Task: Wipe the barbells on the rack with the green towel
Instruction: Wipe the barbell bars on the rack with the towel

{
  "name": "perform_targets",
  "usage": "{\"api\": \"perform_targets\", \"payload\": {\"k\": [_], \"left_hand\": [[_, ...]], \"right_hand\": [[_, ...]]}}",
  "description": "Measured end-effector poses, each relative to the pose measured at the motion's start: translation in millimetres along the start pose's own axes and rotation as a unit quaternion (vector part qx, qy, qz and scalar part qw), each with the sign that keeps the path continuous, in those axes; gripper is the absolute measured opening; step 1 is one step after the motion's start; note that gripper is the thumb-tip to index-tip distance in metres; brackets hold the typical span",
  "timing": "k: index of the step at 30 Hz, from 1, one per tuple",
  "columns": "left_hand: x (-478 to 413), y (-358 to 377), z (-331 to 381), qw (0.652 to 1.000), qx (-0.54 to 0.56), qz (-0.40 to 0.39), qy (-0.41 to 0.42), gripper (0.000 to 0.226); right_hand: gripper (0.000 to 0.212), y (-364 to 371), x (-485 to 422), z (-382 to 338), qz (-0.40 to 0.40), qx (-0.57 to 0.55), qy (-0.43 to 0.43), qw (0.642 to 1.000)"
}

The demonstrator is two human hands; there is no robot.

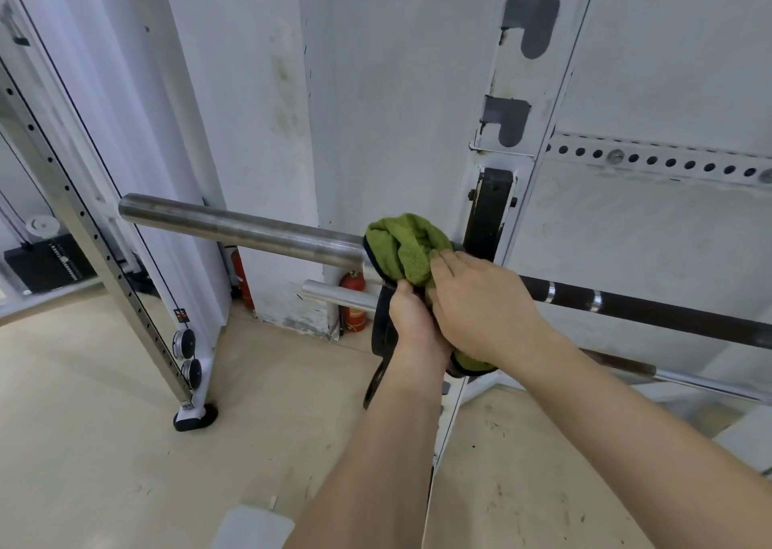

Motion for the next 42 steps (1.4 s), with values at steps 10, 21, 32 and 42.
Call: {"api": "perform_targets", "payload": {"k": [10,21,32,42], "left_hand": [[16.0,-14.2,24.3,0.992,-0.104,0.005,0.065,0.027],[10.7,-13.2,32.9,0.96,-0.251,0.065,0.105,0.042],[66.0,134.3,20.4,0.564,-0.736,-0.11,0.358,0.036],[42.1,120.9,-123.9,0.278,-0.889,-0.206,0.299,0.046]], "right_hand": [[0.034,9.0,-41.4,-10.1,-0.047,-0.087,-0.016,0.995],[0.049,-4.7,33.5,33.6,0.168,-0.132,0.11,0.971],[0.004,-2.8,86.5,118.1,0.209,-0.179,0.146,0.95],[0.021,25.6,132.7,264.6,0.157,-0.312,0.434,0.83]]}}
Point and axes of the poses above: each hand's wrist, its own x-axis away from the middle knuckle, its own y-axis out of the palm, z = x × y, the point moved 10 cm from there along -x, towards the middle knuckle, and after that the axes turned 13 degrees about x, right-handed, at the moved point
